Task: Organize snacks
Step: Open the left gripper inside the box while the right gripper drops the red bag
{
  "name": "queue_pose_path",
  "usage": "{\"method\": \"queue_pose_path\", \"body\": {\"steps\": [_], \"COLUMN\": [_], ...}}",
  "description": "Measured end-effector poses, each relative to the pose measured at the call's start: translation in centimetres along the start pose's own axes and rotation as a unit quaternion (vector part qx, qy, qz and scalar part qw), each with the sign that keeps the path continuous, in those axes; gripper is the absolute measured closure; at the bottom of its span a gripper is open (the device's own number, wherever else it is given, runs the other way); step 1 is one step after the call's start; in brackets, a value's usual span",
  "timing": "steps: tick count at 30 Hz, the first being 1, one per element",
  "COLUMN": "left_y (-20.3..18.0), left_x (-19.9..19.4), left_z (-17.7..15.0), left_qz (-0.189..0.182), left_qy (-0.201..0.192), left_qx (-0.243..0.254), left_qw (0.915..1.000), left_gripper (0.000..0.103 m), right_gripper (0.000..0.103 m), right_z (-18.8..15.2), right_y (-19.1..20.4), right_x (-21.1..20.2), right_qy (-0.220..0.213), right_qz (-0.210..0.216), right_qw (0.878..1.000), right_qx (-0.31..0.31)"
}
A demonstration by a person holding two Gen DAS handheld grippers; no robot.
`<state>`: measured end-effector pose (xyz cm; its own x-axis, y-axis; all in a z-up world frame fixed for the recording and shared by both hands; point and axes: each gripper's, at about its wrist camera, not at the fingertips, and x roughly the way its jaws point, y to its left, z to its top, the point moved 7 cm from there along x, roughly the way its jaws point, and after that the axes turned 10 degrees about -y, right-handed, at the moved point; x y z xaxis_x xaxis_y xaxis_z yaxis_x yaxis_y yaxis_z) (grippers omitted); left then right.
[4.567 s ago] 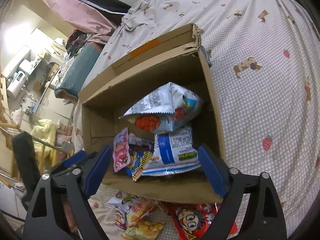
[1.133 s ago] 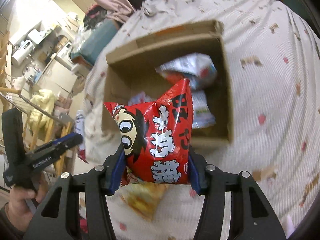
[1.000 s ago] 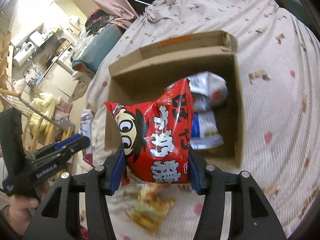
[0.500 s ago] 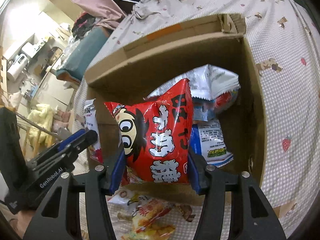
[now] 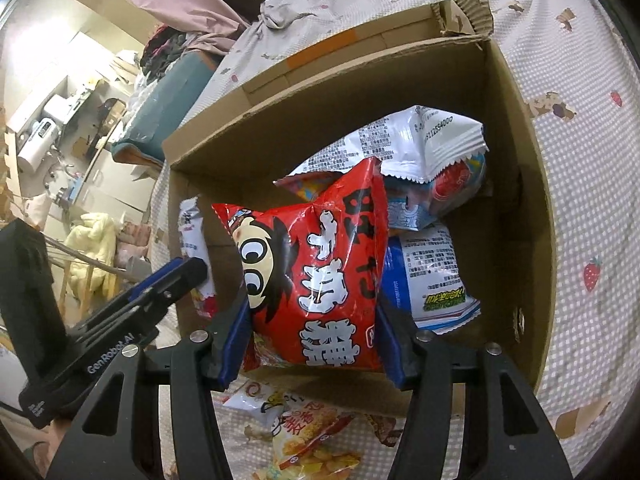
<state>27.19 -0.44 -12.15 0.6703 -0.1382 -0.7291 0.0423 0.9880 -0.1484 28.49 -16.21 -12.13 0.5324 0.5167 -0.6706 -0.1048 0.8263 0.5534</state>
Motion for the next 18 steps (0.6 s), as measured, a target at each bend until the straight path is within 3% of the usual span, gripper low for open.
{"method": "queue_pose_path", "body": {"steps": [8, 12, 18], "left_y": [-0.1, -0.1, -0.2], "left_x": [-0.3, -0.4, -0.7], "left_z": [-0.3, -0.2, -0.1], "left_qz": [0.003, 0.004, -0.002], "left_qy": [-0.001, 0.0, 0.0], "left_qx": [0.006, 0.002, 0.003], "left_qw": [1.0, 1.0, 1.0], "left_gripper": [0.076, 0.076, 0.076], "right_gripper": [0.035, 0.018, 0.017], "right_z": [1.1, 1.3, 1.7], "right_y": [0.6, 1.3, 1.4], "right_x": [-1.5, -2.1, -2.1], "right_qy": [-0.029, -0.042, -0.044], "right_qz": [0.018, 0.021, 0.01], "right_qw": [0.999, 0.999, 0.999], "right_qx": [0.001, -0.015, -0.025]}}
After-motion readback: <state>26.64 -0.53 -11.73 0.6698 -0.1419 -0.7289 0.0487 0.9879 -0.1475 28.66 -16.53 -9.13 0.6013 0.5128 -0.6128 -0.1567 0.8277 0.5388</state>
